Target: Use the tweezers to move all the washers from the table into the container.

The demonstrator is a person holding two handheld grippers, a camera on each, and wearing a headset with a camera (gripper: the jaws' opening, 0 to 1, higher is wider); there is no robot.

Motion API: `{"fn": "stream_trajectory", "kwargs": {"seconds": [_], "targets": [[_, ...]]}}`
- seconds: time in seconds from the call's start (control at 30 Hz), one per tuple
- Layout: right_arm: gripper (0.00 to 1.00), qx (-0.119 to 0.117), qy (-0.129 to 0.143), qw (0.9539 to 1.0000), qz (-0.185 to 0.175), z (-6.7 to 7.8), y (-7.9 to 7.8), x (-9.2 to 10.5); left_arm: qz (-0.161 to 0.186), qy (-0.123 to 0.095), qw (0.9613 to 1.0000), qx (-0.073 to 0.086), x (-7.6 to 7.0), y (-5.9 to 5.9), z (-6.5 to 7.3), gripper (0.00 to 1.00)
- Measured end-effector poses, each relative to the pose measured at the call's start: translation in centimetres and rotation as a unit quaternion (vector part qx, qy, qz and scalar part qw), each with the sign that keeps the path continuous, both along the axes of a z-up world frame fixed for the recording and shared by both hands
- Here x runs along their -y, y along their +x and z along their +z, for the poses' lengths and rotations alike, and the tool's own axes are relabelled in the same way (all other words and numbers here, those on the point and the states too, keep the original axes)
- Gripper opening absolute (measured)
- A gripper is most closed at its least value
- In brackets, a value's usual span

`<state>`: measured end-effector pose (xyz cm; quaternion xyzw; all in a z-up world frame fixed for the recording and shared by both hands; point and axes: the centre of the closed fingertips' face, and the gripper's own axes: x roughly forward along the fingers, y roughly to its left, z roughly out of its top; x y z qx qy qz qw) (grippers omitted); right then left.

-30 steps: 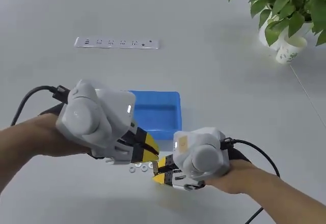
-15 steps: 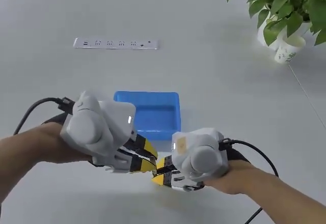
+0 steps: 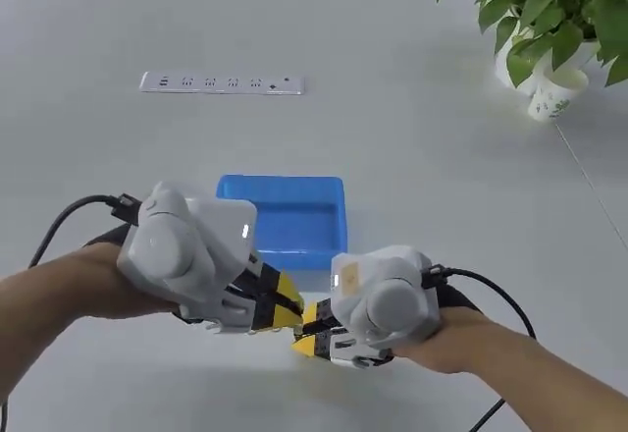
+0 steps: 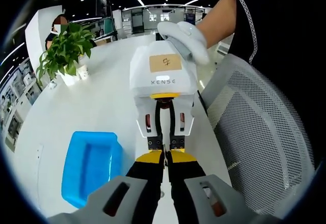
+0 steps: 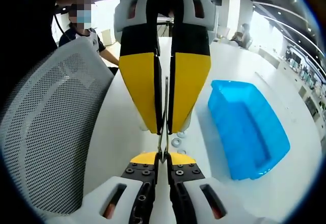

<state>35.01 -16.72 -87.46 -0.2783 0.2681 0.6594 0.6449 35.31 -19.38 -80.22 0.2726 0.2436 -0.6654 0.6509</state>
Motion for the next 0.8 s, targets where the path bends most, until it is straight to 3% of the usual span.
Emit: {"fn": "stream_trajectory", "kwargs": {"seconds": [0.23, 0.8], "targets": [[0.09, -0.001, 0.0, 1.0, -0.001, 0.0, -0.04, -0.01, 0.002, -0.001, 1.0, -0.007, -0.06, -0.1, 0.0, 0.06], [0.1, 0.009, 0.007, 0.9999, -0.002, 0.51, 0.38, -0.2, -0.007, 0.008, 0.9999, 0.002, -0.29, 0.12, 0.44, 0.07]]}}
